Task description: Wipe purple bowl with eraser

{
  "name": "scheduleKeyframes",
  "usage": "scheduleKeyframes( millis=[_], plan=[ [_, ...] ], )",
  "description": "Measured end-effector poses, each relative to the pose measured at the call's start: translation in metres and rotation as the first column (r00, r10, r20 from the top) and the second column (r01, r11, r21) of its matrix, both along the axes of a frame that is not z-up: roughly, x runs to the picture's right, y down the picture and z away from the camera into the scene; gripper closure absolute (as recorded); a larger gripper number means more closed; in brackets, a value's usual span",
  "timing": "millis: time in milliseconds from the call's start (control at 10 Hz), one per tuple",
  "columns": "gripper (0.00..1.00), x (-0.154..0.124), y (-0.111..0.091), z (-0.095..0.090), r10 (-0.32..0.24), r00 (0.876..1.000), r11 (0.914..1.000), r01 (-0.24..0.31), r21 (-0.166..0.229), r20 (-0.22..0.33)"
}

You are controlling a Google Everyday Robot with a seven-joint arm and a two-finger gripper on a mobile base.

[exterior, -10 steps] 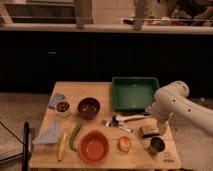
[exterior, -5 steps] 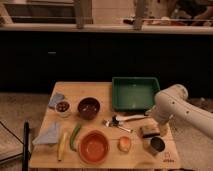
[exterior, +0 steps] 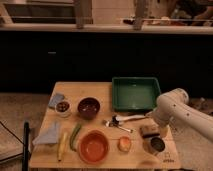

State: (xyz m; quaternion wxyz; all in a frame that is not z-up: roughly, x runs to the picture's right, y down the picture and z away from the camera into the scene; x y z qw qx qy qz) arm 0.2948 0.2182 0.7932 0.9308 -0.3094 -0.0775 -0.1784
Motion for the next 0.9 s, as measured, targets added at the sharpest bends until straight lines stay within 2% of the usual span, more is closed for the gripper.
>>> scheduleKeyframes(
  millis=[300,700,900],
  plan=[
    [0.2,0.003,0.01,0.012,0.047,0.998,0.9983,-0.046,-0.036,0.036],
    [0.2,0.007,0.021,0.024,0.12,0.989,0.9882,-0.11,-0.106,0.085],
    [0.2,0.008,0.024,0.025,0.142,0.985,0.9839,-0.129,-0.124,0.099]
  ],
)
